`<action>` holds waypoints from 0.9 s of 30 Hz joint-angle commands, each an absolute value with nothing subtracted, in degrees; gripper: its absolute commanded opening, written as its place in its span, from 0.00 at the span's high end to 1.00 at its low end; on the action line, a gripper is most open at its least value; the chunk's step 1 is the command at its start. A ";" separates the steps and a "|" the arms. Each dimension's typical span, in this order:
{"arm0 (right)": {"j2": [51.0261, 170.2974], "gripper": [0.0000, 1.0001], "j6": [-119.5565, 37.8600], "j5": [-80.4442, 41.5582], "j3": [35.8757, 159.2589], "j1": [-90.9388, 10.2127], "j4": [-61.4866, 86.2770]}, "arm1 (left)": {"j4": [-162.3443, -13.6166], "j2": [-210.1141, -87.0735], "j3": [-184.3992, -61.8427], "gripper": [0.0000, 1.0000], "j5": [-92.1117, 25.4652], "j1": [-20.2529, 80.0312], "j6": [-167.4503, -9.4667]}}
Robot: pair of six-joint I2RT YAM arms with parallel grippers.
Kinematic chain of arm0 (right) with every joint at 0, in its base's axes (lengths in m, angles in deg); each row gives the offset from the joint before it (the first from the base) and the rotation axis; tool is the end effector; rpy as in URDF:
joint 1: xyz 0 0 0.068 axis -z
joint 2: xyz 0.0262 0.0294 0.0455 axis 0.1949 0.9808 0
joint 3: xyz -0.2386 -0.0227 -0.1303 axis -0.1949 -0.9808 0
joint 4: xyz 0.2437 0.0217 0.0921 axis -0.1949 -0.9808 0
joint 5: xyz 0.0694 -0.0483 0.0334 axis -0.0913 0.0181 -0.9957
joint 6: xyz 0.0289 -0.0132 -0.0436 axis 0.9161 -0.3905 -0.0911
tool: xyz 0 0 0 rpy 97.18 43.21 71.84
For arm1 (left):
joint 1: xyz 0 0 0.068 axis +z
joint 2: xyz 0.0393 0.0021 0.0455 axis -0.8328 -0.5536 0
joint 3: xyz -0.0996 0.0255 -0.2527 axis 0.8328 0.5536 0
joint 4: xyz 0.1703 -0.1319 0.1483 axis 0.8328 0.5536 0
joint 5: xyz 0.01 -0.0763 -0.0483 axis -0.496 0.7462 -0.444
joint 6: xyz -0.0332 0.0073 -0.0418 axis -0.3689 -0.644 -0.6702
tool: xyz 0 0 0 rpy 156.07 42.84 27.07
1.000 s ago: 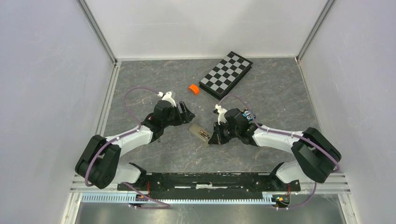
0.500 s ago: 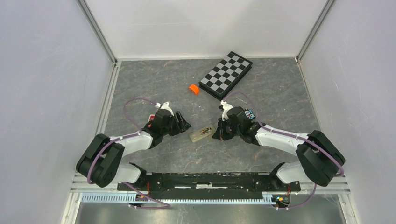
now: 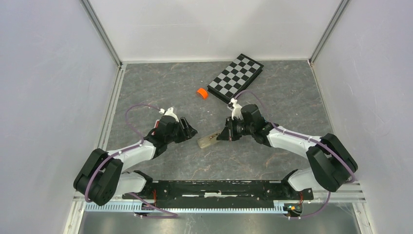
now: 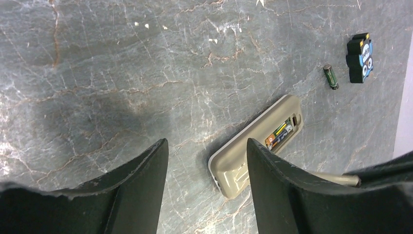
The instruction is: Load the batteries into the remote control
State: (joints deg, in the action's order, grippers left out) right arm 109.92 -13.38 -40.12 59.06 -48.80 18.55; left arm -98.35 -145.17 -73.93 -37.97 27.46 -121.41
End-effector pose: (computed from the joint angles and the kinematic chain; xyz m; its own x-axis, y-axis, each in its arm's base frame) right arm 0.2106 0.1834 0.1853 -0.8701 -0.0436 -0.4910 -0.4167 0.5972 0.6854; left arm 0.2023 -0.1144 0.1538 -0.7411 -0.3901 -0.5465 0.0103 0.8071 -0.5903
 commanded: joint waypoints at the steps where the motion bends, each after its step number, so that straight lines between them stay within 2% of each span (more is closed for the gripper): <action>1: 112.18 1.00 -13.38 -44.89 62.58 -46.55 23.17 | -96.86 -142.52 -73.18 0.35 -36.31 27.78 -122.64; 17: 120.63 1.00 -13.65 -47.51 65.09 -44.11 24.72 | -99.19 -144.24 -71.08 0.39 -27.70 27.78 -124.60; 27: 120.70 1.00 -12.47 -46.98 64.30 -43.39 26.60 | -98.97 -146.45 -71.01 0.48 -26.47 27.73 -123.66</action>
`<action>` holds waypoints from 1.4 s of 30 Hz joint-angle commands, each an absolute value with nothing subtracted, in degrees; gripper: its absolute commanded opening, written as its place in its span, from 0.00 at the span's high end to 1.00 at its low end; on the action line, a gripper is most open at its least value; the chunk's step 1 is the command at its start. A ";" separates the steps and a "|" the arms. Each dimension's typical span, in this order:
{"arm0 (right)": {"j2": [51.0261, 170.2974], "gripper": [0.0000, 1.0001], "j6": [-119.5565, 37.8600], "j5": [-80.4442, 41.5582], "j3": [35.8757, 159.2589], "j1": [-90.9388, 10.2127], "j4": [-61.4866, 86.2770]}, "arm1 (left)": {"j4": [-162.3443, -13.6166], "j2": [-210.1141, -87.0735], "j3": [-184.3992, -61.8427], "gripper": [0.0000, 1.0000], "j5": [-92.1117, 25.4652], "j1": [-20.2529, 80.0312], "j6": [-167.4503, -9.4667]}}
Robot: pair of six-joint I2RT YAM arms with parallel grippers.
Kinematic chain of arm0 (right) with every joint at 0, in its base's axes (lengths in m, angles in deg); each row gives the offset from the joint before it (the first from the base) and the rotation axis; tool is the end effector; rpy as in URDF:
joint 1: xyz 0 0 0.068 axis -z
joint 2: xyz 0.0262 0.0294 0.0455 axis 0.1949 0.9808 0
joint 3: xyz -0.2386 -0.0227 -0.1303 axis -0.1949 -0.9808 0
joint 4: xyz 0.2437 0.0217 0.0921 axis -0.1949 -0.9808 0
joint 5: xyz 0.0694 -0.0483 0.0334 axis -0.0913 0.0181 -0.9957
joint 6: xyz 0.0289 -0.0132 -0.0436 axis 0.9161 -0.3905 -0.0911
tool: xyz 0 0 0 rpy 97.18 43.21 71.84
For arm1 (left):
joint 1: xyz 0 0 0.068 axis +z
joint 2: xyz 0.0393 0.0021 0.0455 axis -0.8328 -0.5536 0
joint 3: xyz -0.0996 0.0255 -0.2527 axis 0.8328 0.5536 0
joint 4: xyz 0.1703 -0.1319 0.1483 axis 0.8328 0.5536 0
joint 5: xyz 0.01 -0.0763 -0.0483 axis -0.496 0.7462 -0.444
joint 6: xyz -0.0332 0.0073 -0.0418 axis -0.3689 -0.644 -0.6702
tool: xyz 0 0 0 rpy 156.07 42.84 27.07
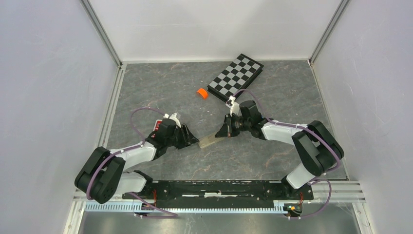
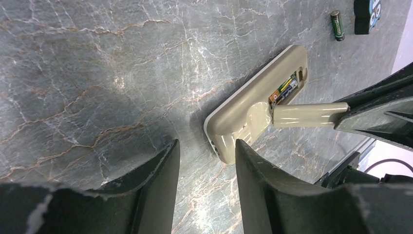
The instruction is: Load the batteries into the remote control
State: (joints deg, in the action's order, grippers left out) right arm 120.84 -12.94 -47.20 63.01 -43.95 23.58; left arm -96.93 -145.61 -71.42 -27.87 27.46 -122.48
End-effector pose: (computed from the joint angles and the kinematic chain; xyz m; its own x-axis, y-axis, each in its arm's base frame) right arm 0.2481 0.1839 0.1620 -0.9056 -0.0298 -0.4231 -0.3654 0.5616 0.7424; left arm 0.1890 -0.1141 0.1381 -0.8488 -0.3240 -0.4179 0.0290 0.7605 -0.6486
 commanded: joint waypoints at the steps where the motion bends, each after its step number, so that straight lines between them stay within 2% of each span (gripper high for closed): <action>1: 120.65 1.00 -12.20 -47.23 64.26 -43.36 26.74 | -98.97 -146.55 -70.99 0.49 -26.51 27.71 -123.51; 28: 124.86 1.00 -16.98 -47.49 66.93 -43.05 21.08 | -99.01 -147.76 -72.22 0.55 -24.52 27.65 -124.57; 34: 125.87 1.00 -17.98 -48.28 66.93 -43.06 19.06 | -99.80 -150.08 -73.57 0.64 -18.25 26.81 -125.98; 42: 126.82 1.00 -18.11 -46.85 69.59 -42.81 13.86 | -100.55 -151.82 -74.21 0.65 -23.78 26.24 -126.59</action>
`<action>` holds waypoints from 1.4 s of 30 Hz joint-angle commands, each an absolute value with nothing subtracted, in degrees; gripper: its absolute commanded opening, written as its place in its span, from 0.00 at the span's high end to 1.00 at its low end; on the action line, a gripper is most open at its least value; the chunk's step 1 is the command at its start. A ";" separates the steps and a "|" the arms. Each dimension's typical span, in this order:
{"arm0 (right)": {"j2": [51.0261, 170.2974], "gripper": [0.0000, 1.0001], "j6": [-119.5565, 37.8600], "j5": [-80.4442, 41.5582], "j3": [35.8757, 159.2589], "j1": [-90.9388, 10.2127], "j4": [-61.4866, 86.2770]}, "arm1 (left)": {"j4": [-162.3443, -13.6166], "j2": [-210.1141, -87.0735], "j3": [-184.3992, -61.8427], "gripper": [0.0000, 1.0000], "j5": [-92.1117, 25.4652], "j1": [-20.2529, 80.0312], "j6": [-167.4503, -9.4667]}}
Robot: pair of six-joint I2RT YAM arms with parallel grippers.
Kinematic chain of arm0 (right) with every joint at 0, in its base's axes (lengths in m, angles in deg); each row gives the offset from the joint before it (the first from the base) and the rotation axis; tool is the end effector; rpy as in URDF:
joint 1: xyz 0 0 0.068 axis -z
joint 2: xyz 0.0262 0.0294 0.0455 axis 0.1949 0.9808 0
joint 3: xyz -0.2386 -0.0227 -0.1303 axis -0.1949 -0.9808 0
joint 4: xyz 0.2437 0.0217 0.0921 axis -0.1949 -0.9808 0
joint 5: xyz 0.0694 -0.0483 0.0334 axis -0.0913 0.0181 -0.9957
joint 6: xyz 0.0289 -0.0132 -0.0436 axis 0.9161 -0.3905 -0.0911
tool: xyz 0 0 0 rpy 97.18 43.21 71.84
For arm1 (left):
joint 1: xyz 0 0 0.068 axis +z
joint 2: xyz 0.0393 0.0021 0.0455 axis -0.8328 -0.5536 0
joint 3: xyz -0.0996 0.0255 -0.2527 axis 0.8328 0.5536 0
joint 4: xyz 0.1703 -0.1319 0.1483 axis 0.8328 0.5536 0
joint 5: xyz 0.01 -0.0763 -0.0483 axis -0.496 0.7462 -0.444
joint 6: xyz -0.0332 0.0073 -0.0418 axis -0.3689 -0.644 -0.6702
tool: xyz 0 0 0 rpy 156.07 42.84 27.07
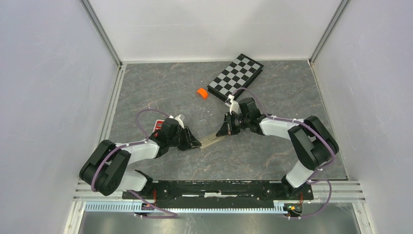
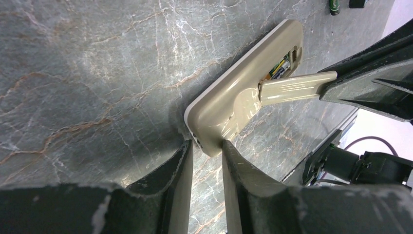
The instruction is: Load the batteries into the remote control
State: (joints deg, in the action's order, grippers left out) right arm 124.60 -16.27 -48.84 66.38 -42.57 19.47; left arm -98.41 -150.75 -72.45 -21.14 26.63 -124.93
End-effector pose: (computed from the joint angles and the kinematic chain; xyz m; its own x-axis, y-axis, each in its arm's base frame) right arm 0.2609 0.1840 0.1540 -0.9160 -0.0709 -0.3948 -0.3602 0.5784 0.7319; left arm 0.1913 -0.1238 0.1276 -0.9091 -0.2830 -0.3057 0.0131 0.7140 -0.7000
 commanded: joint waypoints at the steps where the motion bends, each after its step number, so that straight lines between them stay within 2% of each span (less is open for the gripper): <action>1: 127.32 1.00 -17.82 -46.88 70.45 -42.61 13.13 | -100.44 -152.06 -74.16 0.64 -24.52 26.20 -126.42; 12: 129.69 1.00 -16.26 -47.81 74.75 -41.77 6.81 | -100.35 -155.57 -75.03 0.66 -26.88 25.98 -124.35; 23: 130.37 1.00 -11.74 -50.85 74.76 -40.69 7.44 | -97.68 -155.76 -75.74 0.70 -31.43 25.88 -121.57; 31: 129.01 1.00 -8.62 -51.33 73.65 -39.80 9.24 | -96.69 -155.75 -76.08 0.70 -32.70 25.88 -120.82; 42: 126.37 1.00 -4.24 -45.89 66.55 -40.03 15.97 | -98.29 -156.30 -76.25 0.69 -29.25 25.88 -122.60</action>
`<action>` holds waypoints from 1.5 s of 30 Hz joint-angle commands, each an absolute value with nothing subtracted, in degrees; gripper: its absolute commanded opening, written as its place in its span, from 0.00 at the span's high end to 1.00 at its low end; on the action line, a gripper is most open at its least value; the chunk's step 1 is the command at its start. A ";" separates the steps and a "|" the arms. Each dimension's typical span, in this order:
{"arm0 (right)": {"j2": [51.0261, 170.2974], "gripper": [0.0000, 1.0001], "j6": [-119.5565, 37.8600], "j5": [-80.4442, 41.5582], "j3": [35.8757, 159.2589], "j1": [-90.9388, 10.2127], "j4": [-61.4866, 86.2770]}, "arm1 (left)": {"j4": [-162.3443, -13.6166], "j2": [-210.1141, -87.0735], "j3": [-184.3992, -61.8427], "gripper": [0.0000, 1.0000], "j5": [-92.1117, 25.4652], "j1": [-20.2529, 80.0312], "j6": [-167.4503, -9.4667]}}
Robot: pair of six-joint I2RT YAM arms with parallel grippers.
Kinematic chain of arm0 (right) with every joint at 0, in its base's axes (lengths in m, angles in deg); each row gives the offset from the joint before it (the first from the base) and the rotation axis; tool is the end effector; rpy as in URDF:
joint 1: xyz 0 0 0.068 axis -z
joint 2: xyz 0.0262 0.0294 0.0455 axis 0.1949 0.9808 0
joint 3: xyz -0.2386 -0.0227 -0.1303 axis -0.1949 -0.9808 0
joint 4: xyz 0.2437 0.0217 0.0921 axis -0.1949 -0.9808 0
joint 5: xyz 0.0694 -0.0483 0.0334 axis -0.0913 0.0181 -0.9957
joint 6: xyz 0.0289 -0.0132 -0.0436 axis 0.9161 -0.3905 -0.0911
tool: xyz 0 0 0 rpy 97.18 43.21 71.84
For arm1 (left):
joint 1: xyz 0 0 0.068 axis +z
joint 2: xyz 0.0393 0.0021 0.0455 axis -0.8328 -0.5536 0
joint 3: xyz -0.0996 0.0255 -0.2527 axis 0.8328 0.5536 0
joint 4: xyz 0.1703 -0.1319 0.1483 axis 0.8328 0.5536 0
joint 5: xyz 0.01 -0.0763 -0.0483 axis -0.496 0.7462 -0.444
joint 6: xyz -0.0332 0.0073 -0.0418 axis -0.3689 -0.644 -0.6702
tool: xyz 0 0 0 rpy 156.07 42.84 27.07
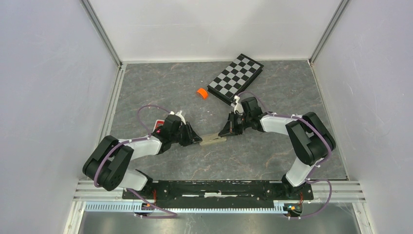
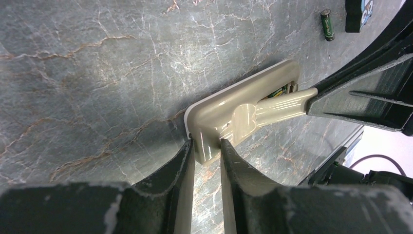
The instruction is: Load the batteries into the remote control
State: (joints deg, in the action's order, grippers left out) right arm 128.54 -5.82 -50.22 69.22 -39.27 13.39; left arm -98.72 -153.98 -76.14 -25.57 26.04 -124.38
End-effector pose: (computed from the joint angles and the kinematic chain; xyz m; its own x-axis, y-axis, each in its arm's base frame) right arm 0.2754 0.1718 0.1398 -0.9875 0.0663 -0.1427 -0.0706 0.6237 0.7785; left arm 0.2066 -0.1324 0.1324 -0.8828 -0.3044 -0.3579 0.0141 0.7442 -0.6678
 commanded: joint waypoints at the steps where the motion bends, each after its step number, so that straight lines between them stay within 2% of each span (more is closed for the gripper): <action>1: 125.91 1.00 -3.74 -45.61 65.98 -40.13 16.59 | -98.63 -156.25 -76.26 0.69 -28.86 25.82 -122.90; 5: 124.60 0.98 -2.84 -44.46 64.52 -40.88 17.56 | -99.92 -156.40 -75.87 0.70 -27.60 25.80 -123.94; 11: 122.82 0.80 -4.76 -42.26 64.88 -41.28 15.61 | -100.03 -155.85 -75.82 0.70 -28.02 25.78 -124.16; 22: 119.12 0.59 -7.52 -39.17 66.74 -41.20 13.14 | -98.63 -154.91 -75.99 0.69 -29.44 25.84 -123.50; 28: 117.47 0.60 -8.82 -38.38 66.14 -41.10 11.40 | -98.05 -154.53 -76.26 0.69 -29.80 25.89 -123.07; 32: 116.45 0.73 -9.09 -40.60 65.57 -41.21 15.42 | -97.59 -154.00 -76.18 0.69 -30.28 25.89 -122.80; 37: 117.02 0.80 -7.88 -43.07 65.12 -41.63 19.63 | -97.48 -154.20 -76.26 0.69 -30.38 25.85 -122.67; 45: 121.99 0.82 -6.18 -45.73 63.69 -42.83 21.73 | -97.48 -154.47 -76.26 0.69 -30.33 25.81 -122.50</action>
